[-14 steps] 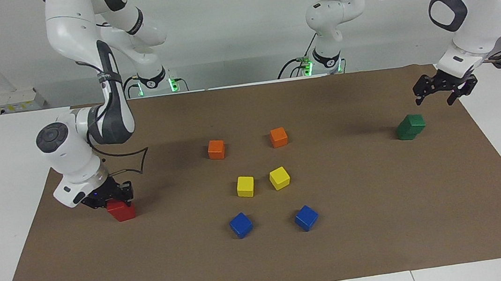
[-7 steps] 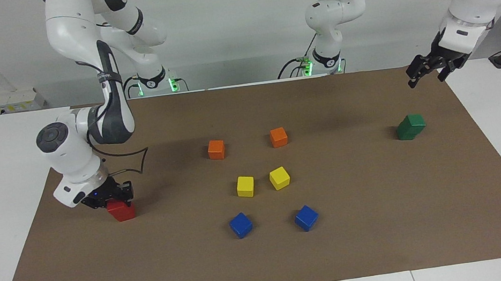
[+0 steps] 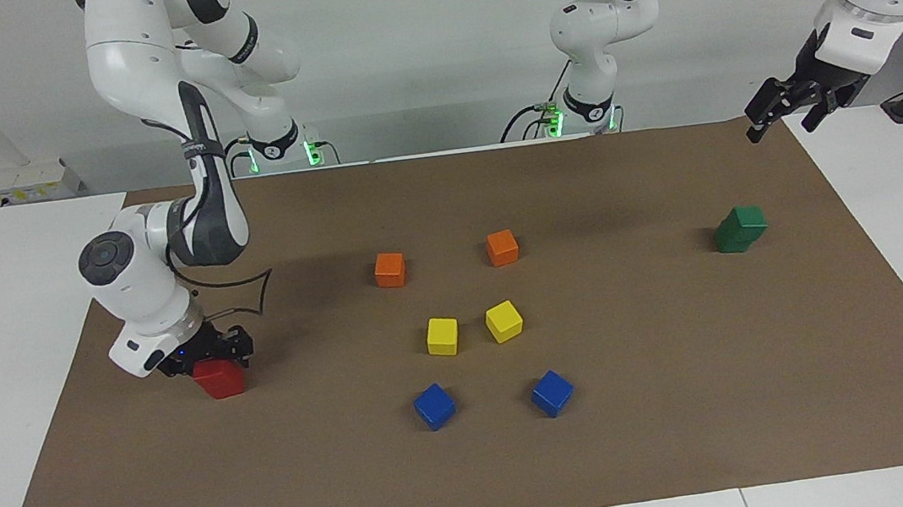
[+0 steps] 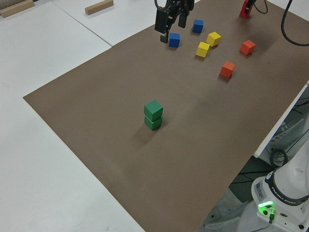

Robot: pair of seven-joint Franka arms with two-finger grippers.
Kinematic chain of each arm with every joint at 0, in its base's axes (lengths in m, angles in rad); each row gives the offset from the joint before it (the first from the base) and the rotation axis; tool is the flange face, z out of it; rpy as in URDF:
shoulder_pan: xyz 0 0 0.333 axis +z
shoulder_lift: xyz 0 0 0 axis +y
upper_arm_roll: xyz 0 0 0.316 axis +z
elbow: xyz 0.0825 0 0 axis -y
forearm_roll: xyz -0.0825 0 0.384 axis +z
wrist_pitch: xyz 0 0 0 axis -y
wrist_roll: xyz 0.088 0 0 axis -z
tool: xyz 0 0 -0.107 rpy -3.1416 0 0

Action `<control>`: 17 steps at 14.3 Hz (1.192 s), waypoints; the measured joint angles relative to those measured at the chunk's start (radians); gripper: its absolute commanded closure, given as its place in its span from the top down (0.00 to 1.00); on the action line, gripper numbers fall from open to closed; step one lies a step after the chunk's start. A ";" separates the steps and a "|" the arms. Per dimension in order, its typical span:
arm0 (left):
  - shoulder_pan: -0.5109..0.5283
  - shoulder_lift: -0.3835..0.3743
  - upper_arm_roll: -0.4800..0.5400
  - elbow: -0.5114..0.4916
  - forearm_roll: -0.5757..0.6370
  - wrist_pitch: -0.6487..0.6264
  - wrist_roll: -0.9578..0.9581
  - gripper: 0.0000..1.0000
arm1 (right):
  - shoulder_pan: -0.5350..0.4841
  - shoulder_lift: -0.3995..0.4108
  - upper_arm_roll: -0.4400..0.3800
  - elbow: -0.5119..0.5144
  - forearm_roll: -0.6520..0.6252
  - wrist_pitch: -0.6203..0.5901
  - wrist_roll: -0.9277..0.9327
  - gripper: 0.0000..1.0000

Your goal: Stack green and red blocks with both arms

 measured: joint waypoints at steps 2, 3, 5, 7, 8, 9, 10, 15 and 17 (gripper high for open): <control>-0.007 0.004 -0.001 0.003 0.000 0.001 0.000 1.00 | 0.000 0.000 0.000 0.000 0.000 0.000 0.000 1.00; -0.014 0.004 -0.001 0.004 0.000 0.002 0.000 1.00 | 0.000 0.000 0.000 0.001 0.000 0.001 0.000 1.00; -0.038 0.004 -0.002 0.004 0.000 0.002 -0.004 1.00 | 0.000 0.000 0.000 0.003 -0.001 0.001 0.000 1.00; -0.063 0.004 -0.002 0.004 0.000 0.003 -0.020 1.00 | 0.000 -0.003 0.000 0.008 -0.001 0.000 0.000 1.00; -0.073 0.004 0.003 0.004 0.000 0.003 -0.022 1.00 | 0.002 -0.008 0.000 0.012 -0.001 -0.003 0.000 1.00; -0.097 0.004 0.026 0.004 0.000 0.004 -0.023 1.00 | 0.004 -0.017 0.000 0.018 -0.002 -0.019 0.000 1.00; -0.141 0.004 0.073 0.004 0.000 0.004 -0.023 1.00 | 0.007 -0.028 0.000 0.033 -0.002 -0.051 0.000 1.00; -0.212 0.004 0.167 0.005 0.000 0.006 -0.023 1.00 | 0.047 -0.123 0.003 0.154 -0.001 -0.290 0.013 1.00; -0.213 0.004 0.167 0.005 0.000 0.006 -0.023 1.00 | 0.075 -0.186 0.005 0.175 -0.001 -0.363 0.039 1.00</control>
